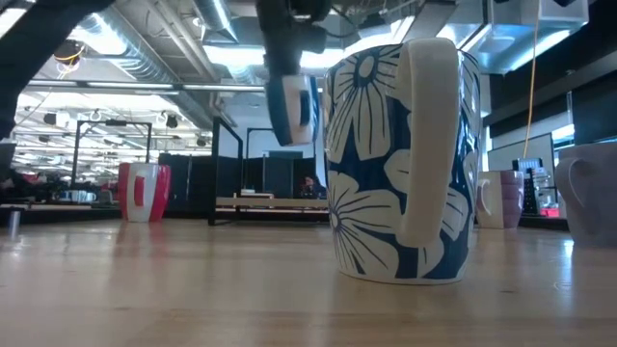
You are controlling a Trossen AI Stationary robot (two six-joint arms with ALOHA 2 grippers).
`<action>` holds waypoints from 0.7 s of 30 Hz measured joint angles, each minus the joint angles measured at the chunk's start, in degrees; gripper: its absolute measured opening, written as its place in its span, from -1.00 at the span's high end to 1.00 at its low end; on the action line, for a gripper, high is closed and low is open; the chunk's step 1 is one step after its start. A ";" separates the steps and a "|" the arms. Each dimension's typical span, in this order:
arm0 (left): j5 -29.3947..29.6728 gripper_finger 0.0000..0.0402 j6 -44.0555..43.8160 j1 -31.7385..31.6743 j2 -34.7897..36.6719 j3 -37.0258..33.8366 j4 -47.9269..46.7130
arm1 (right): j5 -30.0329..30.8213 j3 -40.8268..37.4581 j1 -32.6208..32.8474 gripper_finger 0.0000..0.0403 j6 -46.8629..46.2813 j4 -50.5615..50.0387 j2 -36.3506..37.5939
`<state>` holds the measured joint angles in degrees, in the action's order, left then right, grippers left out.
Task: Place coffee mugs
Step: Put the blue mug on the shelf
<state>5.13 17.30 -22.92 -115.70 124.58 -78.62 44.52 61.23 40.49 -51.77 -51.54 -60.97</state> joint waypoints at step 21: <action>0.12 0.92 7.15 -8.26 -9.72 3.95 8.17 | 1.87 -0.04 0.00 0.34 -1.17 -1.06 -0.02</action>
<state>5.26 24.45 -31.18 -125.42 128.53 -70.45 46.38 61.19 40.49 -52.93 -52.60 -60.99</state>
